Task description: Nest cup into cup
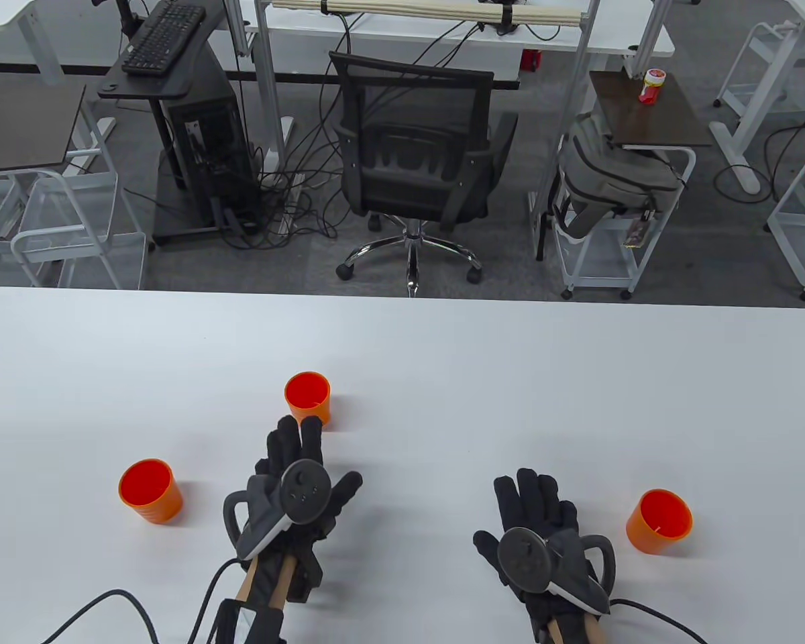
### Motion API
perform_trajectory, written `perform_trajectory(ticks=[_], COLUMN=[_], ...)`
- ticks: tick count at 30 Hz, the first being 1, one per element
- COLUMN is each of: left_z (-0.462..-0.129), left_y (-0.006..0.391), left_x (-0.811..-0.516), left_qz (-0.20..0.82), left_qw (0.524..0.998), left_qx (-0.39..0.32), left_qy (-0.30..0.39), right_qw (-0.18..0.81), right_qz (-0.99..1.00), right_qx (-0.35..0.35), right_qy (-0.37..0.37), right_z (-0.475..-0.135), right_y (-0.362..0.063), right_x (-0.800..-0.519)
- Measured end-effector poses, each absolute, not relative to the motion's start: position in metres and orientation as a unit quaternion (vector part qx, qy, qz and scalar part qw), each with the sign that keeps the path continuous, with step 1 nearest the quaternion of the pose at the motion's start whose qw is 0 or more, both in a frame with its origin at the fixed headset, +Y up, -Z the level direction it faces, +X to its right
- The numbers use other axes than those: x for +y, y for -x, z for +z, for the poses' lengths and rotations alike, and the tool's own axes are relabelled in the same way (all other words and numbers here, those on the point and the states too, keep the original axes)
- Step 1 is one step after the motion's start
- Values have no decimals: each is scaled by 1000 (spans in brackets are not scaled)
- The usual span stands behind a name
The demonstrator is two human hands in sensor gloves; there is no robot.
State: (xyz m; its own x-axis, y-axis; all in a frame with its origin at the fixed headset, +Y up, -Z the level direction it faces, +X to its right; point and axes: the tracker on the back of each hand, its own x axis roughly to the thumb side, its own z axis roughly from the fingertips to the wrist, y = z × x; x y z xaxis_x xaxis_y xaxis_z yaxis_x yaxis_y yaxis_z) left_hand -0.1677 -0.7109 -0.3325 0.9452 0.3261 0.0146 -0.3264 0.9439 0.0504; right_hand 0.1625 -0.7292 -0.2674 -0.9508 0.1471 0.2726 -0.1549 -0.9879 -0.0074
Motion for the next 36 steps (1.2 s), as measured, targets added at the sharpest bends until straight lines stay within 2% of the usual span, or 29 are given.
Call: perform_trajectory(ticks=[4,7,10,13,18,22,27,32,36], left_z=[-364,-387,-408,-425,-442,-447,-448,-440,-424], left_y=[188,198,204,205,199,195,197,195,186], left_x=[-711,-719,-728,-739,-749,-755,-760,-753,-731], left_qz=[198,225,257,286,284,242,243,249,262], left_qw=[978,970,964,954,954,962,958,959,960], left_qx=[65,90,66,88,92,127,154,135,93], left_qy=[-7,5,-20,17,16,15,3,-23,-35], right_qw=[82,87,91,92,94,93,92,91,92], right_qz=[989,989,989,989,990,990,990,990,990], right_qx=[-11,-6,-8,-9,-9,-8,-7,-4,-4], right_qy=[-127,-119,-115,-112,-110,-109,-108,-108,-108], right_z=[-270,-271,-273,-273,-274,-274,-275,-275,-276], right_y=[-168,-172,-175,-177,-179,-179,-180,-180,-180], right_x=[-731,-732,-732,-732,-731,-730,-730,-729,-729])
